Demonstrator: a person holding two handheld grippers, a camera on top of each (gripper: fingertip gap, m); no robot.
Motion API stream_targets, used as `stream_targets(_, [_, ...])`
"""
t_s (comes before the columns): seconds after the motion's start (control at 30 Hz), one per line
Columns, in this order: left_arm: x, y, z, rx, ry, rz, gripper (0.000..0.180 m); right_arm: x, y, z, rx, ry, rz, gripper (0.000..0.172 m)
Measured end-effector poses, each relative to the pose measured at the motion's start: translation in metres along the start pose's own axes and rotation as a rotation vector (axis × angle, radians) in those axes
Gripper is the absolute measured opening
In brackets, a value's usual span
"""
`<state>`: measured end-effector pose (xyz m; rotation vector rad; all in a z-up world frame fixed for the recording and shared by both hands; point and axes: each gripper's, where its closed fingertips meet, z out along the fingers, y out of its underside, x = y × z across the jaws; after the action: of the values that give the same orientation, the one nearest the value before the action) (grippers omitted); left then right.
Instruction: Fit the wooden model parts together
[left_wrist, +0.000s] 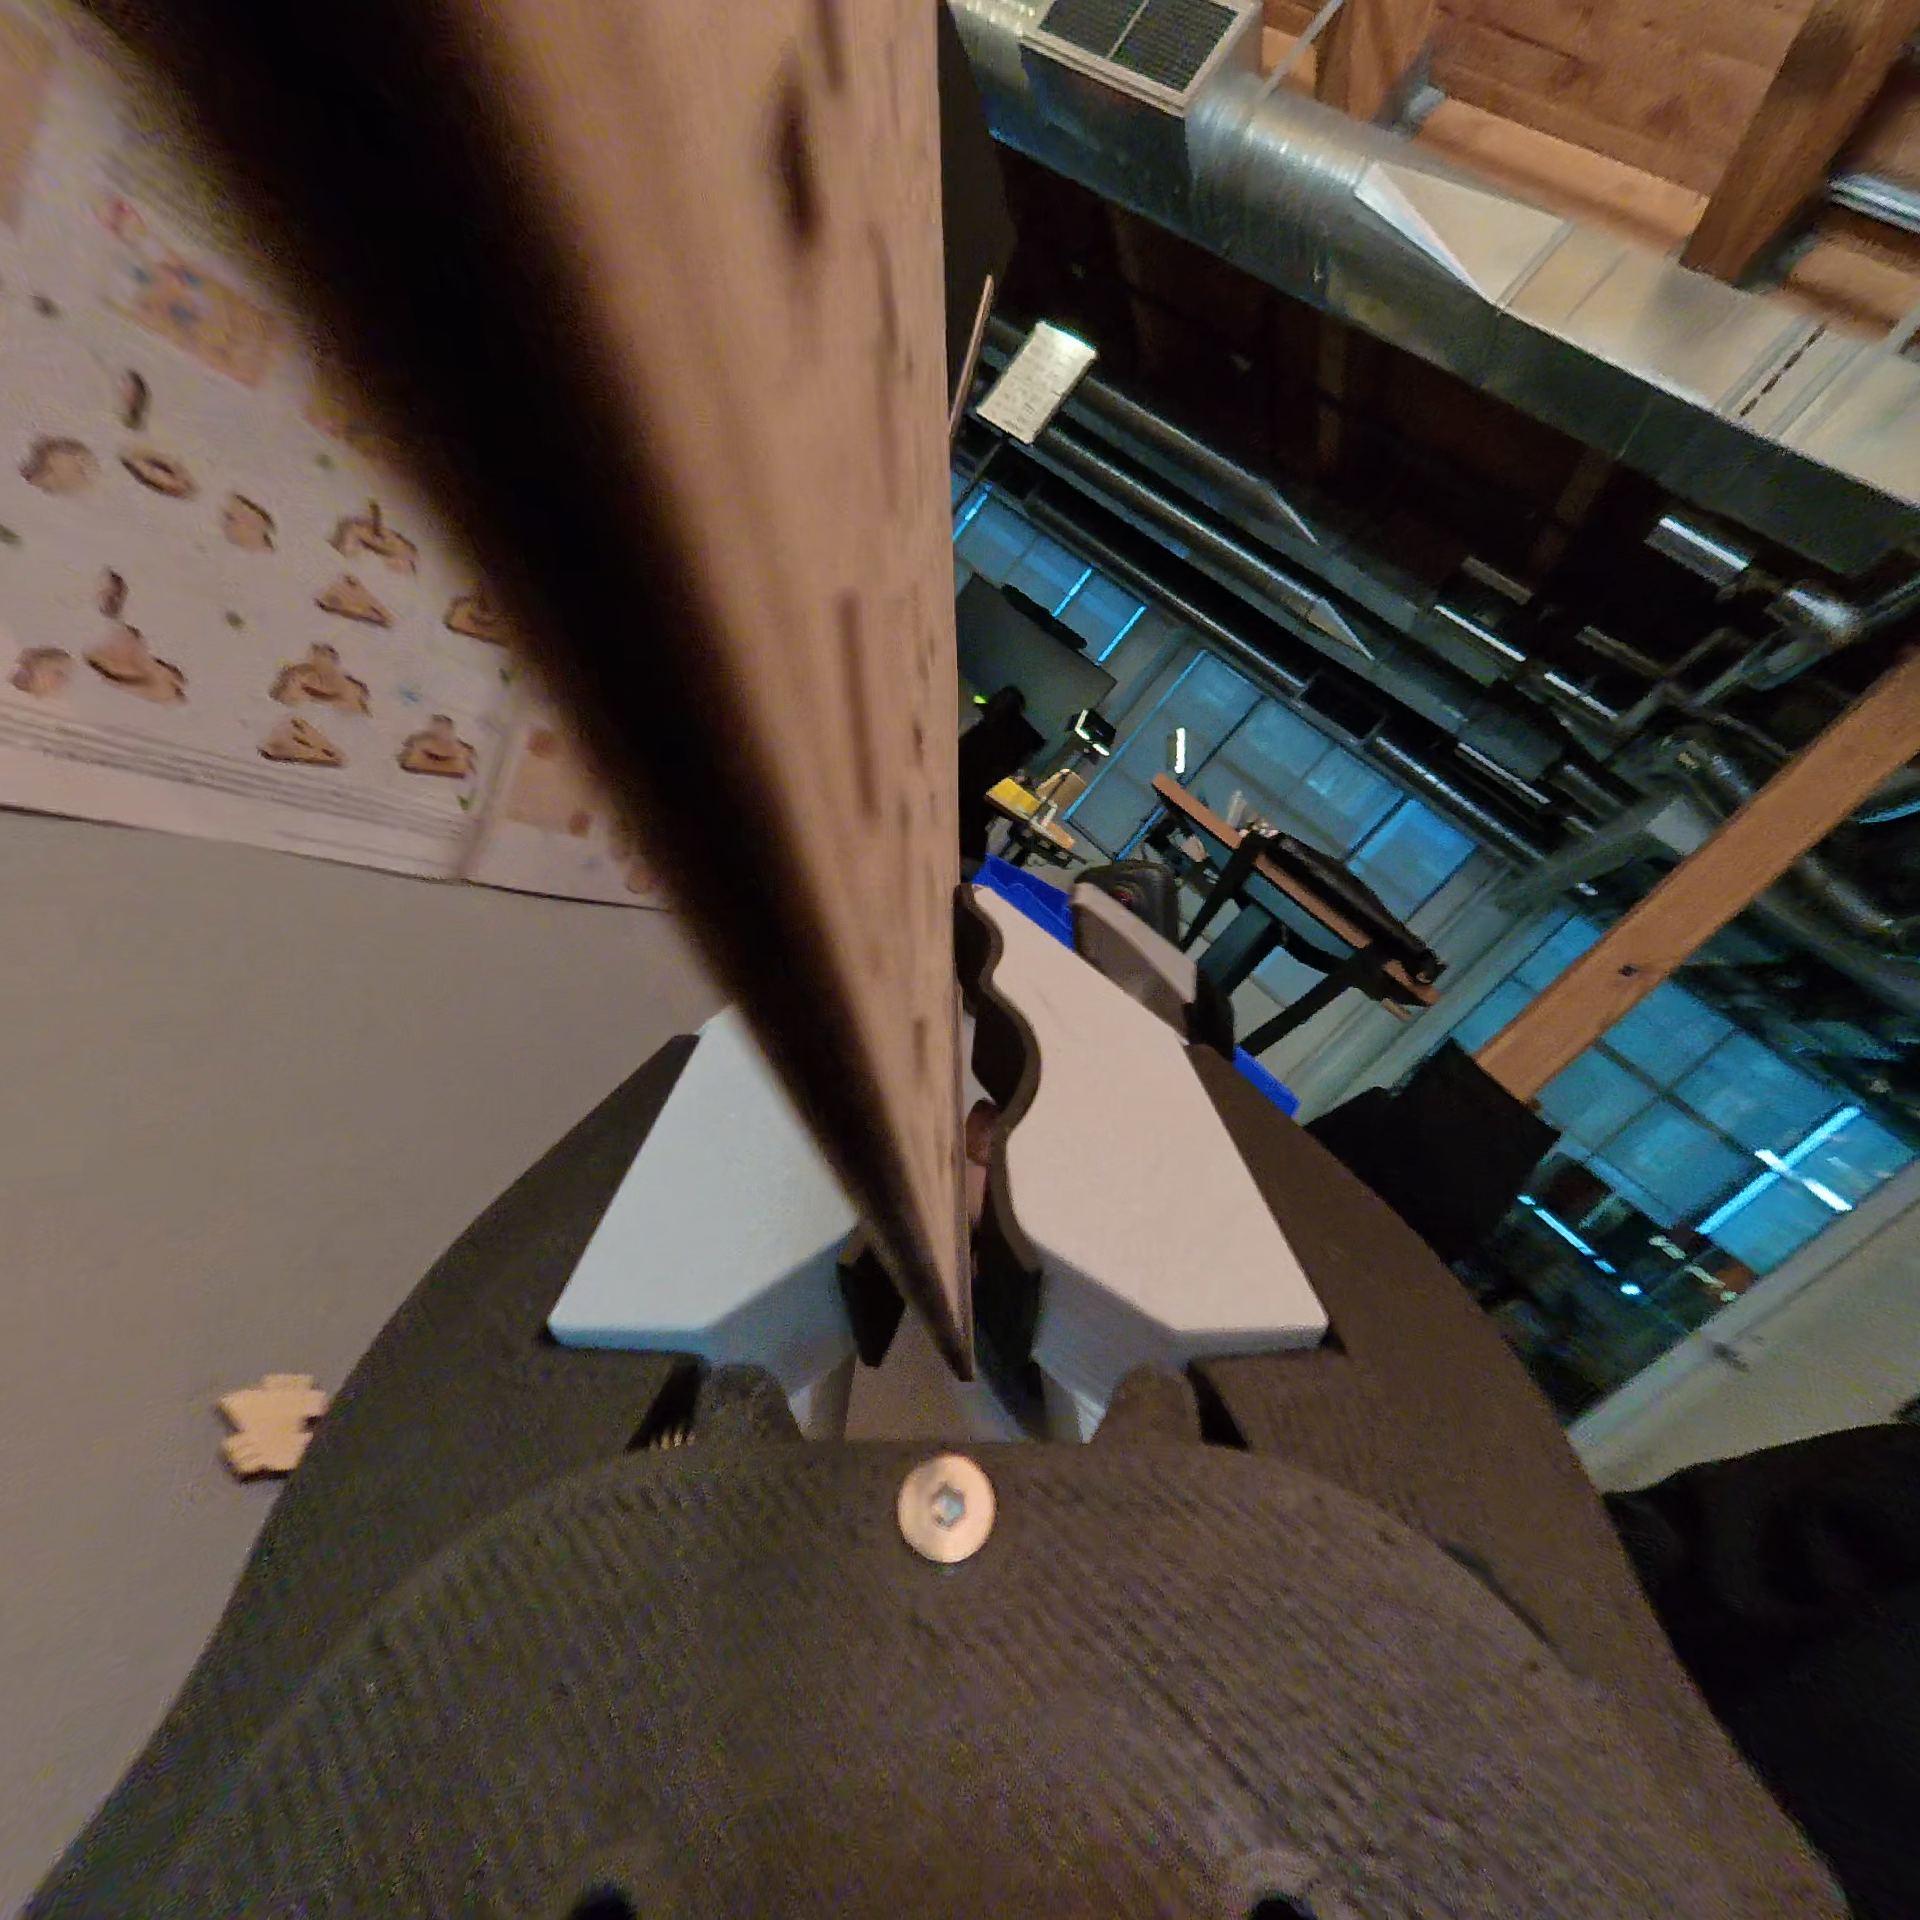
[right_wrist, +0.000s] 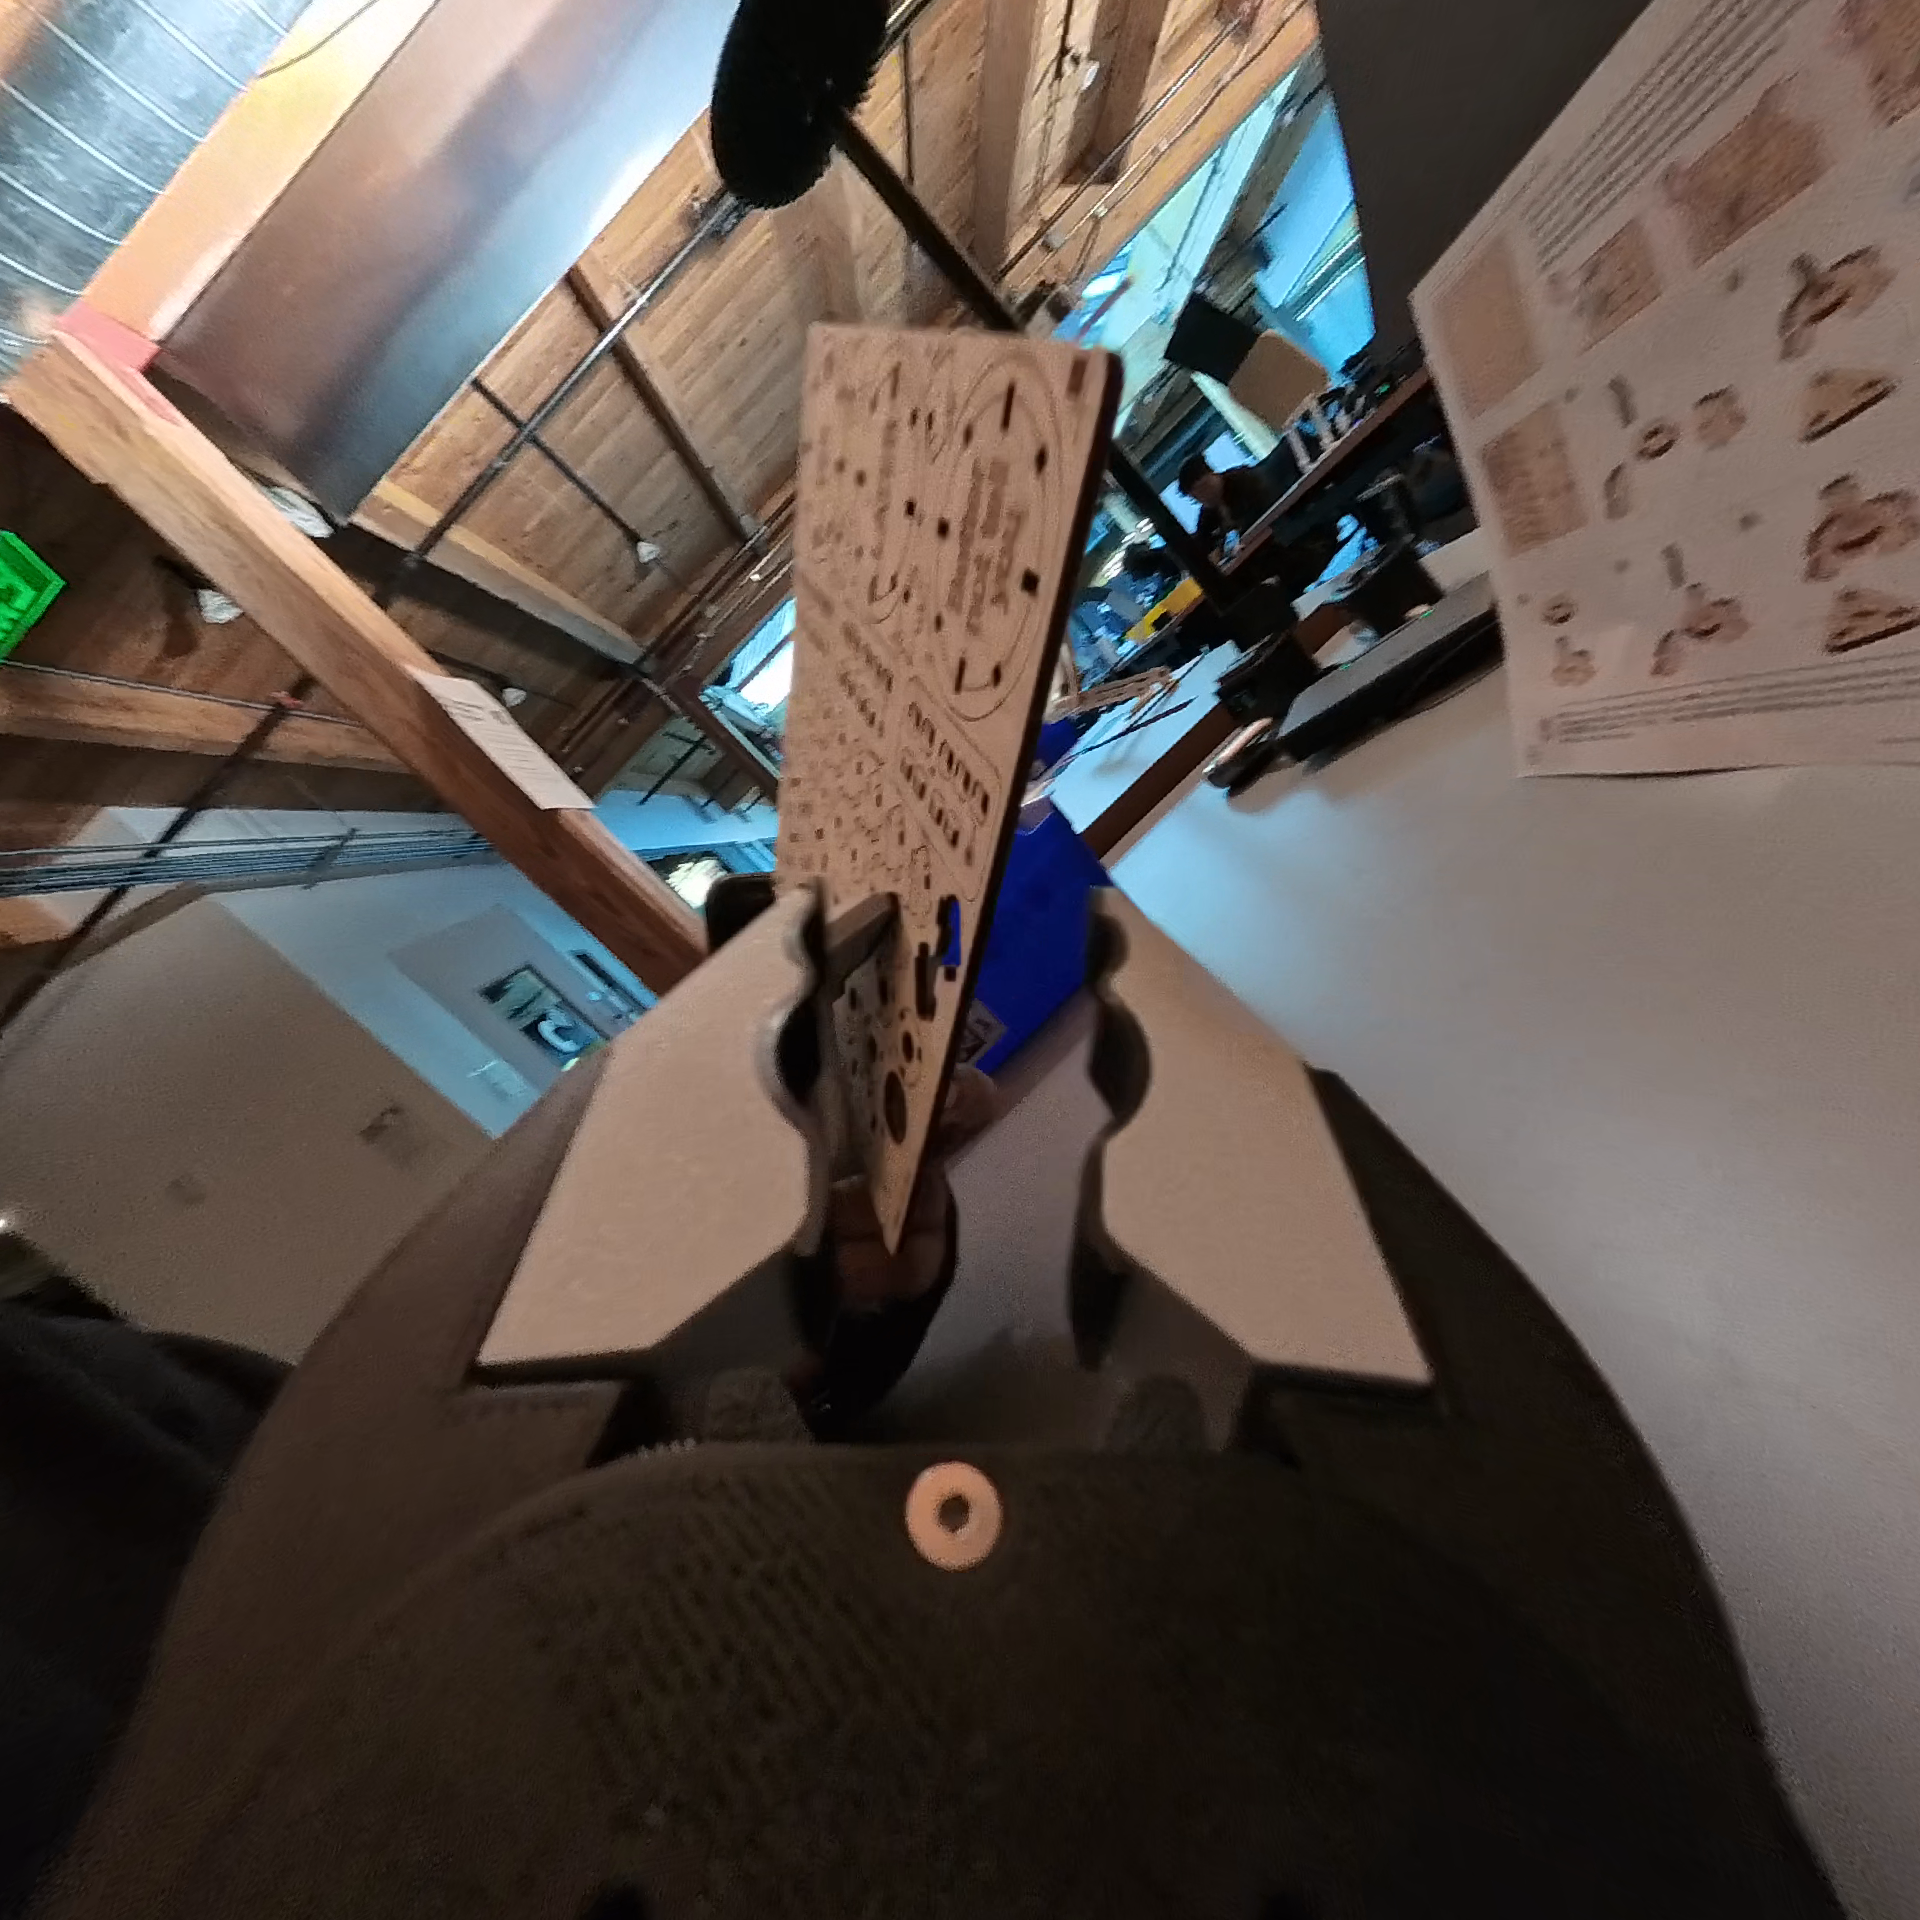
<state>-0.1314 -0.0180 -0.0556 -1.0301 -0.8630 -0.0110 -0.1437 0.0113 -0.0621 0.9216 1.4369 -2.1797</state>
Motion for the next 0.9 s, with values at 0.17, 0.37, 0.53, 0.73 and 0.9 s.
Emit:
stream_targets(0.17, [-0.003,-0.014,-0.008,0.03,-0.015,0.082,0.0,0.024,-0.003,-0.009,-0.153,0.304,-0.45,0.1])
stream_targets(0.37, [0.013,-0.014,-0.007,0.037,0.076,0.083,0.0,0.012,-0.004,-0.008,-0.062,0.346,-0.593,0.067])
stream_targets(0.53, [0.019,-0.009,-0.004,0.01,0.122,0.066,0.0,-0.024,-0.004,-0.006,0.007,-0.045,-0.176,0.05])
stream_targets(0.73, [0.028,0.008,0.003,-0.068,0.13,0.138,0.0,-0.029,0.01,-0.001,-0.059,-0.048,-0.195,0.027])
stream_targets(0.9, [0.03,0.012,0.005,-0.089,0.118,0.188,0.0,-0.025,0.008,-0.004,-0.049,-0.046,-0.163,0.016])
